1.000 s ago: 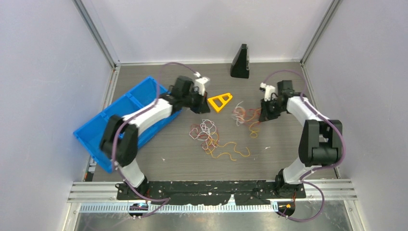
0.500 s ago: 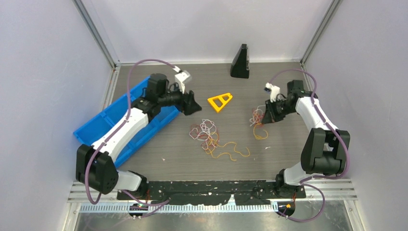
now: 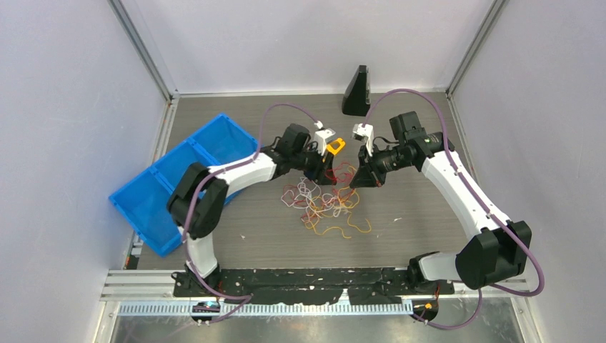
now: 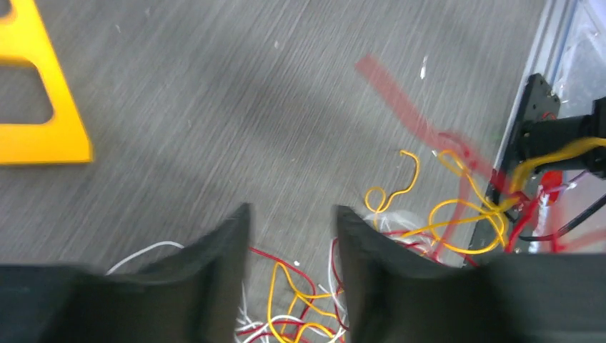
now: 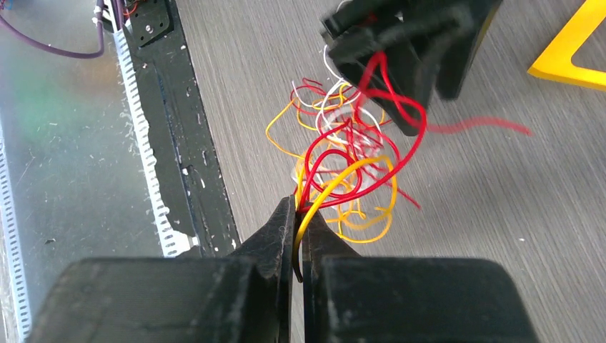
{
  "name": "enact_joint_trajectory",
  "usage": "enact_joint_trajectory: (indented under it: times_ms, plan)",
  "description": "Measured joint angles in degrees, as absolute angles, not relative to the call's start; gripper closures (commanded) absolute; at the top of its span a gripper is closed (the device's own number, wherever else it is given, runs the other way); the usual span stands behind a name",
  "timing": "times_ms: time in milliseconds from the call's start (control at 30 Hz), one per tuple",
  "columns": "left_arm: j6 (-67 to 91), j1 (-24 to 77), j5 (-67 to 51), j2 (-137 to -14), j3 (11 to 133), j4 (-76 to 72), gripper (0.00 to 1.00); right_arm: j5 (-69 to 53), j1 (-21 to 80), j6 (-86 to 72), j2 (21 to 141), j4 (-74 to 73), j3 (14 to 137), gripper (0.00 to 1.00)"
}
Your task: Untangle the cables
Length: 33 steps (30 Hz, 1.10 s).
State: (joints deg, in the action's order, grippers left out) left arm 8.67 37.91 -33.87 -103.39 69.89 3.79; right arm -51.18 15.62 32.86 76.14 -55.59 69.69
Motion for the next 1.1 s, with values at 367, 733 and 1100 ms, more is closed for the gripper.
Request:
enact_joint_trajectory:
  times_ms: [367, 733, 1100]
  plan:
    - [12.47, 35.75, -36.95, -99.53, 56.55, -2.35, 0.15, -48.99, 15.70, 31.22, 72.34, -52.77, 69.32, 0.95]
    - [-4.67, 33.85, -42.02, -84.66, 52.27, -7.53, 0.06, -49.12, 15.70, 30.09, 72.27, -51.90, 68.79, 0.95]
    - [-11.05, 41.58, -42.61, -92.51, 55.99, -7.07, 0.54, -50.39, 15.81, 27.75, 72.27, -50.78, 71.22, 0.94]
